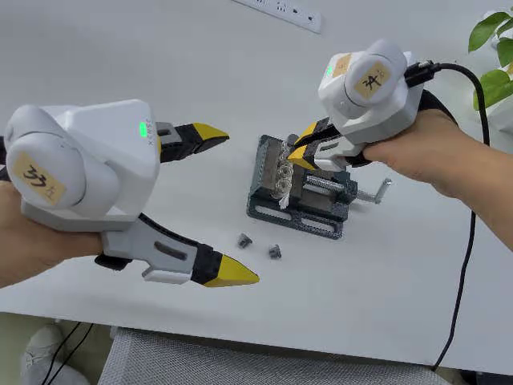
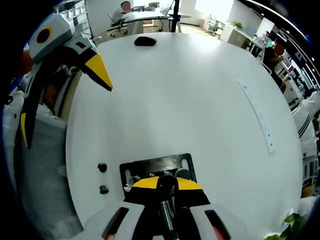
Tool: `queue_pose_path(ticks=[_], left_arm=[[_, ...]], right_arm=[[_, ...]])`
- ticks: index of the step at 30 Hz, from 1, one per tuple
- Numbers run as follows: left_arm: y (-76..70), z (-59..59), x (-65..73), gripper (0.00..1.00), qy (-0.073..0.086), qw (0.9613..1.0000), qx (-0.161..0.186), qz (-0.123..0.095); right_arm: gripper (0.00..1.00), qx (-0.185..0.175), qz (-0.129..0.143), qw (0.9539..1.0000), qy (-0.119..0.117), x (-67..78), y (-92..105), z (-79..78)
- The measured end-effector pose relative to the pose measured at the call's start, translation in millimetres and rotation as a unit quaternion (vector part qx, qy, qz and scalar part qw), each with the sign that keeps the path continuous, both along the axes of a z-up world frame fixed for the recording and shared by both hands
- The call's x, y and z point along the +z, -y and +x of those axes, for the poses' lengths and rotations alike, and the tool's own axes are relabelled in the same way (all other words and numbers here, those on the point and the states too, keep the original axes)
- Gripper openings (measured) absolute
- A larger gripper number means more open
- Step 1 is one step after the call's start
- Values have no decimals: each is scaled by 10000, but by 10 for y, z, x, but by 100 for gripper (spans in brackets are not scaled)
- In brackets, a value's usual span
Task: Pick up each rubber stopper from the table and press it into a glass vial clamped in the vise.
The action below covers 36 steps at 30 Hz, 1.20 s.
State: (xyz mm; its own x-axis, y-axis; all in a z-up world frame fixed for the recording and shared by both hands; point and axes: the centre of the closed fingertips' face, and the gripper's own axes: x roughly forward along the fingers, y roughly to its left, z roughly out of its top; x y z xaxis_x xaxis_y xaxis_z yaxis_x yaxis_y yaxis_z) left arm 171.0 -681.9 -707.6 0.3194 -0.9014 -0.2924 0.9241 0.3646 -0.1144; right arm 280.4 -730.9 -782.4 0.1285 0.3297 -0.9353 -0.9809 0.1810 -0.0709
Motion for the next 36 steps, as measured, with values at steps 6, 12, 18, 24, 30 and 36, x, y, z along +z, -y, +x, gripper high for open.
queue_pose_path(ticks=[6, 12, 18, 24, 30, 36], left_arm=[[-7, 2, 1, 94, -31, 10000, 21, -36], [0, -11, -2, 93, -37, 10000, 3, -53], [10, -24, -4, 93, -60, 10000, -5, -80], [20, -40, -14, 92, -80, 9999, -32, -78], [27, -49, -21, 91, -108, 9999, -43, -84], [40, -55, -11, 91, -131, 9998, -59, -112]], right_arm=[[6, 38, -24, 10000, -16, 5, 6, -18], [6, 149, -75, 9998, 64, 9, -14, -46], [6, 226, -105, 9996, 146, 14, -18, -33], [6, 198, -81, 9997, 125, 12, -1, -17], [6, 176, -81, 9997, 137, 8, -6, -18], [6, 147, -79, 9998, 128, 9, -6, -30]])
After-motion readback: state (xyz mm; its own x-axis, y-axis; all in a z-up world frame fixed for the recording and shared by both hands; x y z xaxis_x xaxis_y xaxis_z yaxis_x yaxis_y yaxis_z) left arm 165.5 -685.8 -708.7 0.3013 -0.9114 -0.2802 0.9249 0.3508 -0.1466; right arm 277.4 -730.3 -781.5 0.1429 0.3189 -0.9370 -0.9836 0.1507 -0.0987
